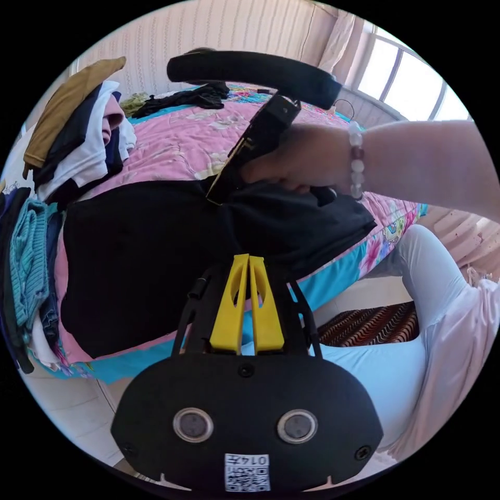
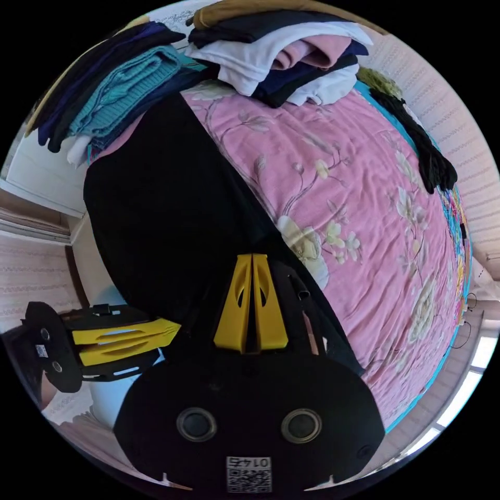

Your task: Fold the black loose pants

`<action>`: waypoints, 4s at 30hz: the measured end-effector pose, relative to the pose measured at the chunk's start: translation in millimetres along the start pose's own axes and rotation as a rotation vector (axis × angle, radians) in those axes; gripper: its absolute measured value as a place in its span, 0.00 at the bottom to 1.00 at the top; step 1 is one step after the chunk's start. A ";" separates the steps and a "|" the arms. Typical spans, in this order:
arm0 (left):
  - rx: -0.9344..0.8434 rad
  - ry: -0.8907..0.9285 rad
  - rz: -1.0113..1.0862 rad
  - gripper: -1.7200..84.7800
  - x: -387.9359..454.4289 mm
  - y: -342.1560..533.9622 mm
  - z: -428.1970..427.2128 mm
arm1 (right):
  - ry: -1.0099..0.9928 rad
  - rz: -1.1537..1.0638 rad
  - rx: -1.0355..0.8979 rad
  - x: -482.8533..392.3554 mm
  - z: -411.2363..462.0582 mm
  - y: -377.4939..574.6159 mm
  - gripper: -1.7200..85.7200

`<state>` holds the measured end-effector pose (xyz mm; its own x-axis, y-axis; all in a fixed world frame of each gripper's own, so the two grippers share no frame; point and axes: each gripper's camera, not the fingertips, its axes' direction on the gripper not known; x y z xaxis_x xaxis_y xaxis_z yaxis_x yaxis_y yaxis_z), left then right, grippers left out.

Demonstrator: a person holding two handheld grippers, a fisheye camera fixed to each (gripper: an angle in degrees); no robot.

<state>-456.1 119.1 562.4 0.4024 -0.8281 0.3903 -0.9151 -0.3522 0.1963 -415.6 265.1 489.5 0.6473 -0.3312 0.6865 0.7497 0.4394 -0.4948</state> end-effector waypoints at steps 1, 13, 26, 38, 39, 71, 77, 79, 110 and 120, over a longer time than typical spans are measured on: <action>0.001 -0.004 0.005 0.01 3.3 -0.5 1.1 | -0.007 0.013 -0.005 2.6 -1.3 0.2 0.01; 0.317 -0.038 0.168 0.06 133.1 -27.9 -54.9 | -0.094 0.181 0.151 134.1 -118.2 132.3 0.02; 0.048 -0.046 0.268 0.15 256.6 -93.6 6.4 | -0.257 0.528 0.117 235.1 -118.1 234.8 0.08; 0.026 -0.076 0.196 0.04 287.1 -124.4 -31.3 | -0.564 0.581 0.229 309.4 -189.9 290.8 0.02; 0.044 -0.075 0.213 0.04 294.1 -127.4 -37.4 | -0.586 0.591 0.262 317.5 -200.0 304.2 0.02; 0.408 0.244 -0.410 0.04 121.0 -13.9 -112.2 | -0.660 0.253 0.454 241.9 -344.5 292.1 0.03; 0.299 0.156 -0.520 0.02 49.3 9.5 -87.0 | -0.624 0.239 0.369 196.7 -300.5 212.1 0.06; 0.260 0.164 -0.624 0.01 22.1 24.4 -76.4 | -0.632 0.234 0.348 191.2 -290.8 205.1 0.07; 0.102 0.208 -0.474 0.21 -123.9 -22.6 40.2 | -0.670 0.531 0.304 204.5 -109.4 292.1 0.19; 0.169 0.291 -0.501 0.09 -165.4 14.3 45.1 | -0.847 0.704 0.327 201.7 -57.7 288.4 0.09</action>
<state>-536.9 231.4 460.0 0.7542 -0.3989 0.5217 -0.5943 -0.7526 0.2836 -60.9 276.8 454.6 0.5154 0.6871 0.5121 0.1063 0.5417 -0.8338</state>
